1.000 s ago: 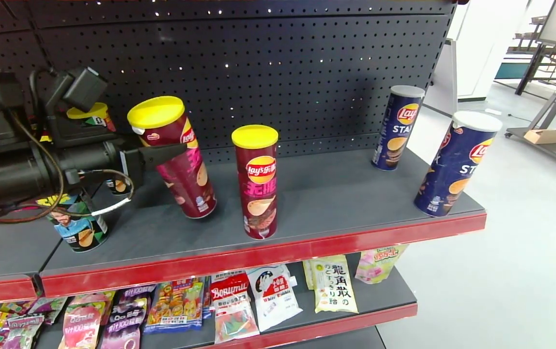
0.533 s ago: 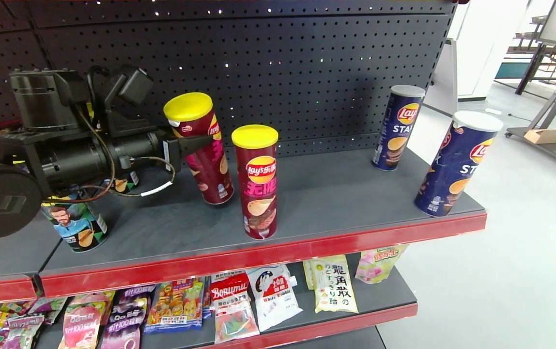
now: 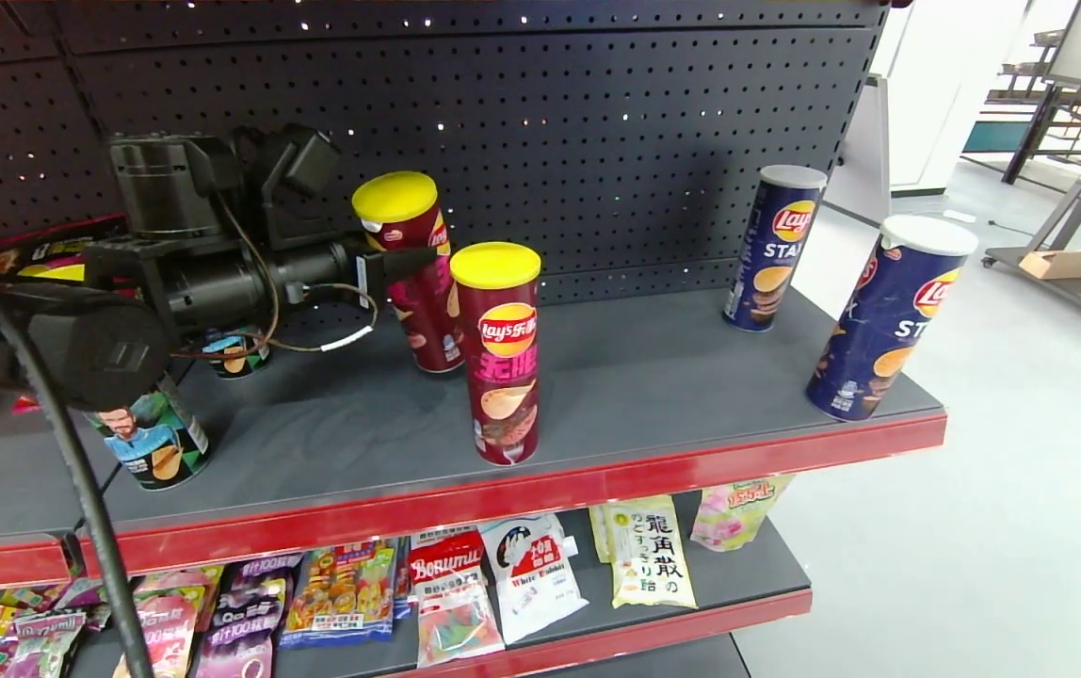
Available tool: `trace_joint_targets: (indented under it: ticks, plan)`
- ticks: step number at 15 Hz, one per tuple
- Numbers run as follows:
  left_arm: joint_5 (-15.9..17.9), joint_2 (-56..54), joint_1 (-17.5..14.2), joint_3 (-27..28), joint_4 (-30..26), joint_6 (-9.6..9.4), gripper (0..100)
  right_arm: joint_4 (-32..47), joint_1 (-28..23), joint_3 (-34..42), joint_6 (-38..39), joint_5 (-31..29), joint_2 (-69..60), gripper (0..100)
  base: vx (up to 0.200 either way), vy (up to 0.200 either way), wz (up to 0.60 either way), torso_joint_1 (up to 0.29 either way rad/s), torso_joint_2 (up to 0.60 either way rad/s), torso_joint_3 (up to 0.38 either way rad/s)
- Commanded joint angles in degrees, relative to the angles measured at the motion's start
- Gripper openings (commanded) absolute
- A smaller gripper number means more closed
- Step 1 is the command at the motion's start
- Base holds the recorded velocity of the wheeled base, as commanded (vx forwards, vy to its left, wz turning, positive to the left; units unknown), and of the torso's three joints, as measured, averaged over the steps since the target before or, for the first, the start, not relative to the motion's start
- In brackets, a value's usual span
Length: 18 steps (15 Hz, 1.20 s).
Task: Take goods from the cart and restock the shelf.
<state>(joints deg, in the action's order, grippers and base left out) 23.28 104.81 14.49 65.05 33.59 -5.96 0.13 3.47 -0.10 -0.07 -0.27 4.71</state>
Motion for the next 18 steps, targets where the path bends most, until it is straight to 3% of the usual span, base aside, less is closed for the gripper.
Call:
trace_joint_targets:
  ticks: [1,8,18]
  plan:
    - [-0.1,3.3,0.2,1.6,0.1,-0.02,0,0.0,0.0,0.0,0.0,0.0,0.1,100,0.000,0.000,0.00,0.000,0.00,0.000]
    - [-2.4,8.3,2.7,9.5,0.3,2.89,0,0.0,0.0,0.0,0.0,0.0,0.1,100,0.000,0.000,0.00,0.000,0.00,0.000]
    - [-3.7,13.5,3.3,14.1,0.3,3.06,0,0.0,0.0,0.0,0.0,0.0,0.1,100,0.000,0.000,0.00,0.000,0.00,0.000]
